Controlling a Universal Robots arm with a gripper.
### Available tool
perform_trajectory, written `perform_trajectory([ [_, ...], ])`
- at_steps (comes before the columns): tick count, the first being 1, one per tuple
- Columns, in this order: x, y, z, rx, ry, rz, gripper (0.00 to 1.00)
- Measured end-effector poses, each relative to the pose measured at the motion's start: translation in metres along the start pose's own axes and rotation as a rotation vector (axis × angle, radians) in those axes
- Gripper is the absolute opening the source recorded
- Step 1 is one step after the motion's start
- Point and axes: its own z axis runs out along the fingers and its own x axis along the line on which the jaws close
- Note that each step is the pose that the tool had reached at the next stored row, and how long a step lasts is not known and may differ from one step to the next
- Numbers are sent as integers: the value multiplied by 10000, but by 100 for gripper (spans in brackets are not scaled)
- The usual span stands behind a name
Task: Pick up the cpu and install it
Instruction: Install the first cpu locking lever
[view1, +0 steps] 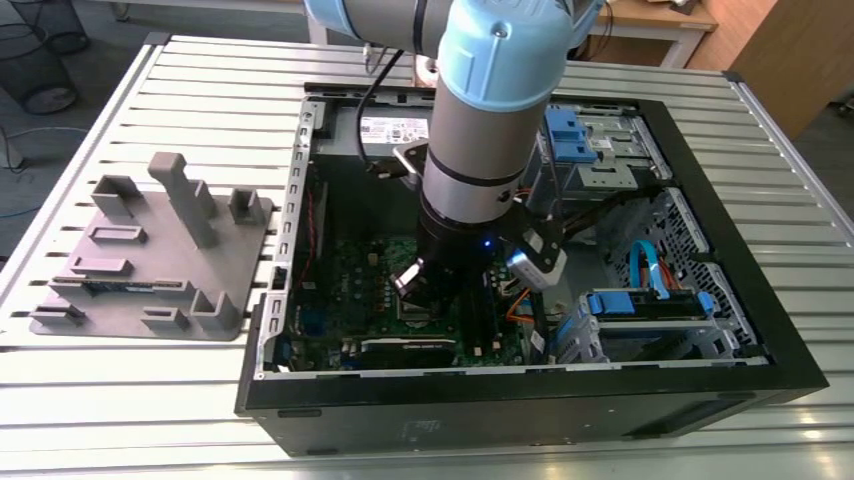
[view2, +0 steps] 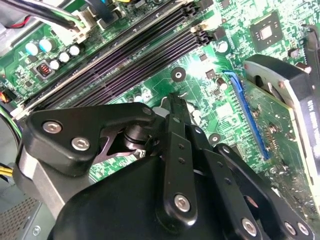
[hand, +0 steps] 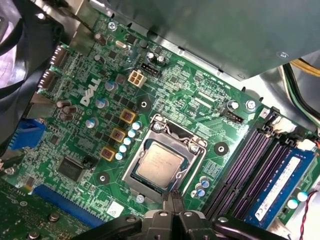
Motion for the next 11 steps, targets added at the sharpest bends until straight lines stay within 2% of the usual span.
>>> perform_trajectory([
  [6,0,2,17,36,59,467,11],
  [11,-2,2,32,99,124,810,11],
])
